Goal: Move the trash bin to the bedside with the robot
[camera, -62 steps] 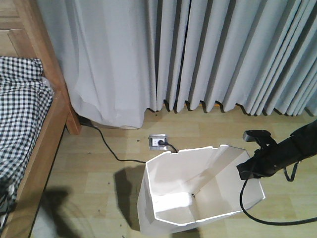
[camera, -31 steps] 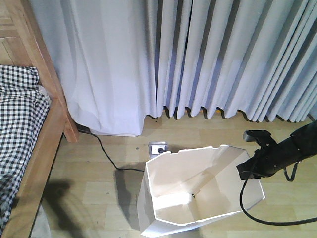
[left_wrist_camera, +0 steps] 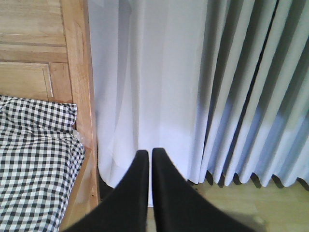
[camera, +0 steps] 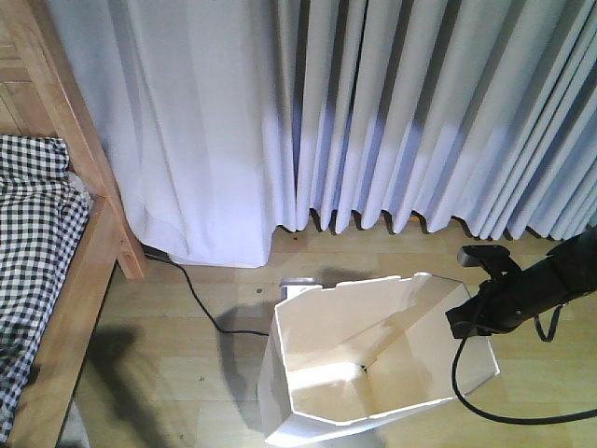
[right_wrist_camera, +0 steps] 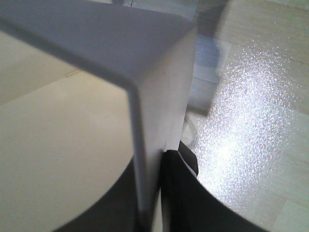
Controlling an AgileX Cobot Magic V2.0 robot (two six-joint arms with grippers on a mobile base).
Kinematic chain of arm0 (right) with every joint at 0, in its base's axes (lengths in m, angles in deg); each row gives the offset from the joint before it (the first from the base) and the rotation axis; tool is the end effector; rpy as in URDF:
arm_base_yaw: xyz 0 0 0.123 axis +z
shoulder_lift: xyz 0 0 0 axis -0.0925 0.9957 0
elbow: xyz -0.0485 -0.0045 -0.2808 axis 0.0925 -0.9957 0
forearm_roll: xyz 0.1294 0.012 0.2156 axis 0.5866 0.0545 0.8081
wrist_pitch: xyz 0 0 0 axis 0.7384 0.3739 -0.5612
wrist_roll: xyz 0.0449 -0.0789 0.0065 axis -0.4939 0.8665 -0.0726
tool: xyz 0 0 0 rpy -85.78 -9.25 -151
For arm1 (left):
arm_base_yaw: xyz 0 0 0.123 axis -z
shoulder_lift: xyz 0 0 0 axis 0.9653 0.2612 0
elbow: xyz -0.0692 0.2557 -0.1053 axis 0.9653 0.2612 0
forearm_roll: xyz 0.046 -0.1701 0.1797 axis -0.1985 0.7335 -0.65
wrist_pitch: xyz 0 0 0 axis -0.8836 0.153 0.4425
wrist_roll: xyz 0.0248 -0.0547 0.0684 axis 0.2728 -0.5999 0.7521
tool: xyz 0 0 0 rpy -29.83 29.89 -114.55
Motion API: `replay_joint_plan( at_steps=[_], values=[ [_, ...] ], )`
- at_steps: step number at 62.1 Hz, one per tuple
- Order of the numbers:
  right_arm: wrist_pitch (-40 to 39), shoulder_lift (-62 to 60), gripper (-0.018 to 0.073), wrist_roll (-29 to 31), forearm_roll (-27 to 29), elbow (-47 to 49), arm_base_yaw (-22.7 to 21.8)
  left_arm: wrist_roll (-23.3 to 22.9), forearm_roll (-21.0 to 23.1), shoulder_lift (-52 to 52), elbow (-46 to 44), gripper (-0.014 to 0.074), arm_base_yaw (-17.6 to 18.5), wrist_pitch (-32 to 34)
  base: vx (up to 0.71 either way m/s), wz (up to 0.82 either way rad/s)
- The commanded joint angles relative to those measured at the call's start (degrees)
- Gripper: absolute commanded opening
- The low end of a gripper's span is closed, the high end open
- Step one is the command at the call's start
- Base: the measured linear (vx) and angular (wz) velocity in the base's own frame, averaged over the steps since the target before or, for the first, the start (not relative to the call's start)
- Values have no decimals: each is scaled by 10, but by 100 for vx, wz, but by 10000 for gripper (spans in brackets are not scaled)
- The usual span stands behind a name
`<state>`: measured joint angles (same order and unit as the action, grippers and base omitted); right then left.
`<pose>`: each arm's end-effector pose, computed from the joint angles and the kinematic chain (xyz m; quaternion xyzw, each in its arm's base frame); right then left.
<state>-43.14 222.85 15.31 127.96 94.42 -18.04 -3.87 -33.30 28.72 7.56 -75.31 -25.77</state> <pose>0.3121 -0.0327 -0.0232 -0.1298 0.9696 0.1998 0.0557 0.0548 -0.0006 0.1811 -0.0319 0.7707 -0.0281 0.6358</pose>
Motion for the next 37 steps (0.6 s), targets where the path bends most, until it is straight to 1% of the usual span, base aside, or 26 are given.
replay_joint_plan(
  at_steps=[1, 37],
  values=[
    [106, -44, -5, 1, 31, 7, -1, -3, 2, -8, 7, -6, 0, 40, 9, 2],
    [106, -44, -5, 1, 31, 7, -1, -3, 2, -8, 7, -6, 0, 40, 5, 1]
  ],
)
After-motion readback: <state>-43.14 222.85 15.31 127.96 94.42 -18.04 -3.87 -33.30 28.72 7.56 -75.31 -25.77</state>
